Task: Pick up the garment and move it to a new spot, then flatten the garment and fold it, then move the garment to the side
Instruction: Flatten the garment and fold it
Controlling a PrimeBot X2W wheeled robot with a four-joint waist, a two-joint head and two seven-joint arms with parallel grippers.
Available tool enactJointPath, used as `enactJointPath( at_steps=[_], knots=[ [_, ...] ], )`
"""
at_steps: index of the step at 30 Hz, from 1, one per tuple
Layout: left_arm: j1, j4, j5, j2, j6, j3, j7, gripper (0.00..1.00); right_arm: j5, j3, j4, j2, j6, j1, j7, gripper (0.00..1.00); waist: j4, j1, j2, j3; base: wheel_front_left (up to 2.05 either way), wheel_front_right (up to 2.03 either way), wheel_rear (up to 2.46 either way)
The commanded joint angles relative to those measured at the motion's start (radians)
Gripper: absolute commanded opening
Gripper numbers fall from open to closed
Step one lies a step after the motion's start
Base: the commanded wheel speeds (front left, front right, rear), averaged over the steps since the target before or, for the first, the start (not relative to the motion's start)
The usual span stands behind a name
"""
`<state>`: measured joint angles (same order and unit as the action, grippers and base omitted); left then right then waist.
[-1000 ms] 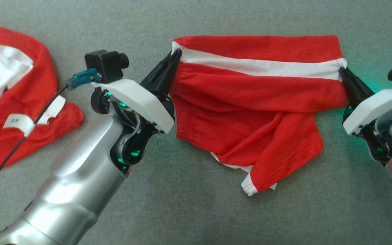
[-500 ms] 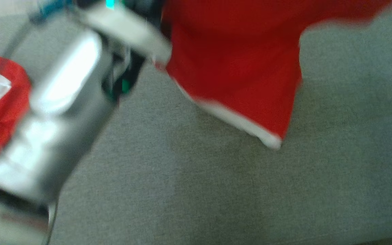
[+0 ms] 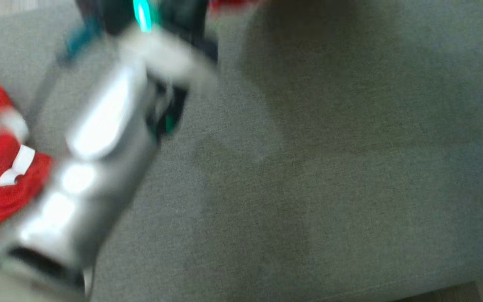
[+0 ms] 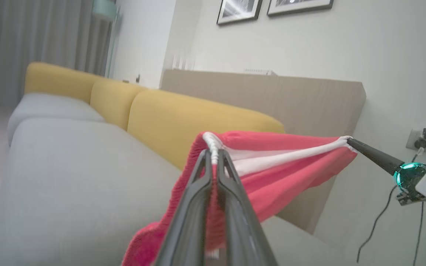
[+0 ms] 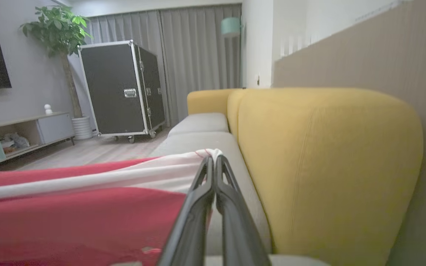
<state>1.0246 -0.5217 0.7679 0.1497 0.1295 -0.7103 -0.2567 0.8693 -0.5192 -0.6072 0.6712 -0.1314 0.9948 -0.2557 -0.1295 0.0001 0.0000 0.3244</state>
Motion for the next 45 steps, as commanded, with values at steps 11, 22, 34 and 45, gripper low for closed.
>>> enactJointPath(
  at_steps=[11,22,34,45],
  knots=[
    [-0.651,0.269,-0.201,0.069,-0.054,0.063,-0.005,0.0,-0.041,0.21,0.319,0.011,0.001,-0.71,-0.006,0.0,0.0,-0.0001,0.0,-0.136,0.0,0.0,0.0],
    [-0.942,0.468,-0.256,0.091,-0.124,0.014,0.011,0.0,-0.201,0.588,0.701,-0.086,0.001,-1.156,0.164,0.0,0.04,-0.0001,0.0,-0.143,0.0,0.0,0.0],
    [-0.678,0.365,-0.166,-0.074,-0.146,0.046,0.098,0.0,-0.379,0.565,0.653,-0.096,0.001,-0.876,0.367,0.0,0.148,-0.0001,0.0,-0.037,0.0,0.0,0.0],
    [-0.473,0.199,-0.058,-0.099,-0.203,0.0,0.093,0.0,-0.372,0.284,0.304,-0.004,0.001,-0.452,0.348,0.0,0.209,-0.0001,0.0,0.053,0.0,0.0,0.0]
  ],
)
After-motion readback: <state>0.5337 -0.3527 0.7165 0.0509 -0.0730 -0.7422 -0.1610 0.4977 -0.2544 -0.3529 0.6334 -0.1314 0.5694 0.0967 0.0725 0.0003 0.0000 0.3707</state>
